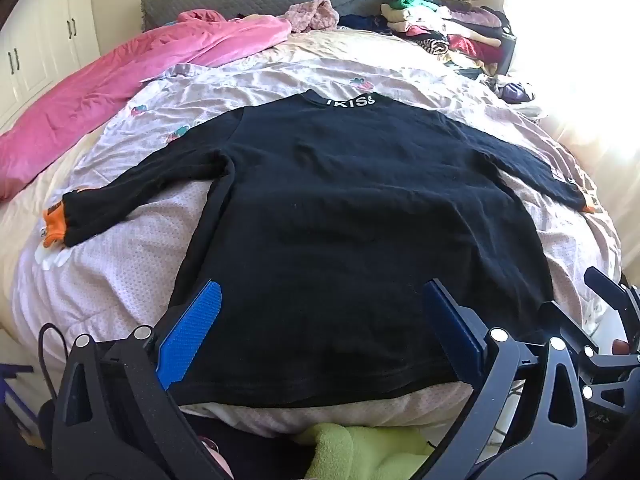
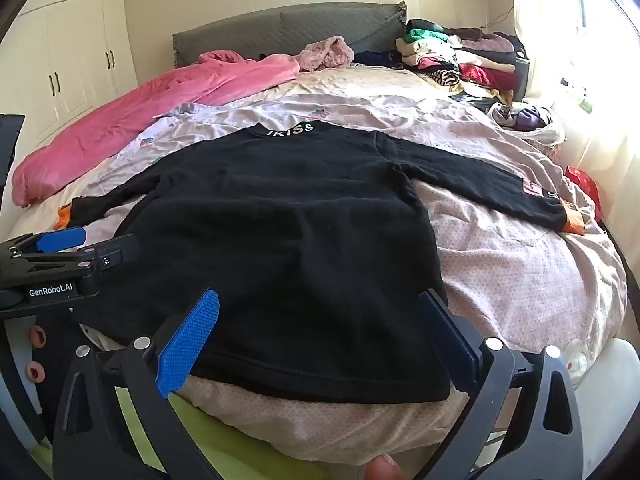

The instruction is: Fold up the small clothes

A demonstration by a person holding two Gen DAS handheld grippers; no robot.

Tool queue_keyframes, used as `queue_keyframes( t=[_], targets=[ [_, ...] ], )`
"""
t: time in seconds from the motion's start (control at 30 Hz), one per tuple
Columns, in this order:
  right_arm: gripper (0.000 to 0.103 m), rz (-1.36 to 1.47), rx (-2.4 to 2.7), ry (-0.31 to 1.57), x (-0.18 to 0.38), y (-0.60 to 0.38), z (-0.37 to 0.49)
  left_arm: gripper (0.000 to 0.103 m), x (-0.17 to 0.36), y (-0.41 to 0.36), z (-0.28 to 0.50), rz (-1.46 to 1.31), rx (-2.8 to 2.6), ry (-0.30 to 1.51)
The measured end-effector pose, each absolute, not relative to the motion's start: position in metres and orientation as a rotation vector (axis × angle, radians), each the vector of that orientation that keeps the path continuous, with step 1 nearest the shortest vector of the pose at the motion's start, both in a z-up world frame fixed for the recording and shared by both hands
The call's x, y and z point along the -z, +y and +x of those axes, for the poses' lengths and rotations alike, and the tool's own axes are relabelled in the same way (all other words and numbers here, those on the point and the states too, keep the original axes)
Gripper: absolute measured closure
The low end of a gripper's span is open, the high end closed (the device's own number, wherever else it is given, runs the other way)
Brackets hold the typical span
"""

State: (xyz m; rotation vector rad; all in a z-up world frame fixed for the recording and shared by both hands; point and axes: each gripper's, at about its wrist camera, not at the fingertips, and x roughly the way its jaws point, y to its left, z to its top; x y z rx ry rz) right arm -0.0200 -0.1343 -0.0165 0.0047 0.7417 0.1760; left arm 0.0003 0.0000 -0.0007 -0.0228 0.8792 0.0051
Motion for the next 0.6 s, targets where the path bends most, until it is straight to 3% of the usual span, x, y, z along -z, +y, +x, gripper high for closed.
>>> queue_keyframes(
  t=[0.6],
  targets=[
    [0.004, -0.005, -0.179, 0.729, 0.012, -0.130, -0.020, 0.009, -0.002, 0.002, -0.001, -0.025, -0.010, 0.860]
  ],
)
